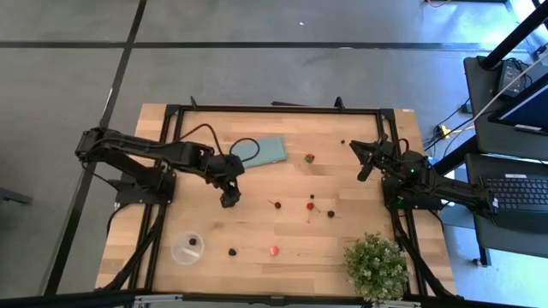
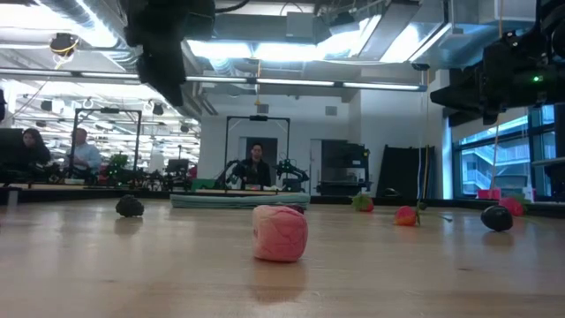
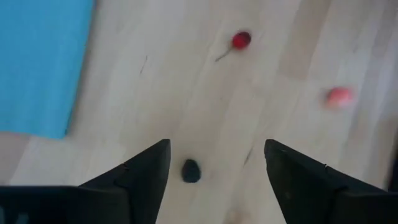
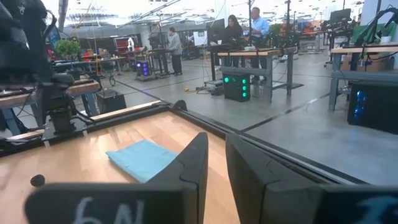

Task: Pick and placing Produce into tupperware
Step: Put the top blackberry into the transparent container

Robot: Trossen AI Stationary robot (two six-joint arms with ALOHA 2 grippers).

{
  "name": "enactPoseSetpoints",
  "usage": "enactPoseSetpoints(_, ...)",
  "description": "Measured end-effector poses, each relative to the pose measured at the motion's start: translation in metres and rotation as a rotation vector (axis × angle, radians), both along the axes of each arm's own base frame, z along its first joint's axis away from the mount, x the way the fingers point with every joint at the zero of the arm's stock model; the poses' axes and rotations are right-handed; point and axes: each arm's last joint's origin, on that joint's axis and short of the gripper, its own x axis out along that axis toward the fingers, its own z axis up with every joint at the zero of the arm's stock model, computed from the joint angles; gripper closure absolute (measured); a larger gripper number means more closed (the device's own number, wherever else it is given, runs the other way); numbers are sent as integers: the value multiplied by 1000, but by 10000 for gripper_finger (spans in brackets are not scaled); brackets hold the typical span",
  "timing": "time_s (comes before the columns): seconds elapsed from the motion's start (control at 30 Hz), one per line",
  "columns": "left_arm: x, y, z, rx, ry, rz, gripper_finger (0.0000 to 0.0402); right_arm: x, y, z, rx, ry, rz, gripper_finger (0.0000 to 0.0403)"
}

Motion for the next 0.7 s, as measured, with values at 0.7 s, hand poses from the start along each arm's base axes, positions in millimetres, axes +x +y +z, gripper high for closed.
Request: enactPoseSetpoints(0.7, 34, -9, -85, -13, 368, -140, 189, 0, 0, -1, 3, 8, -3, 342)
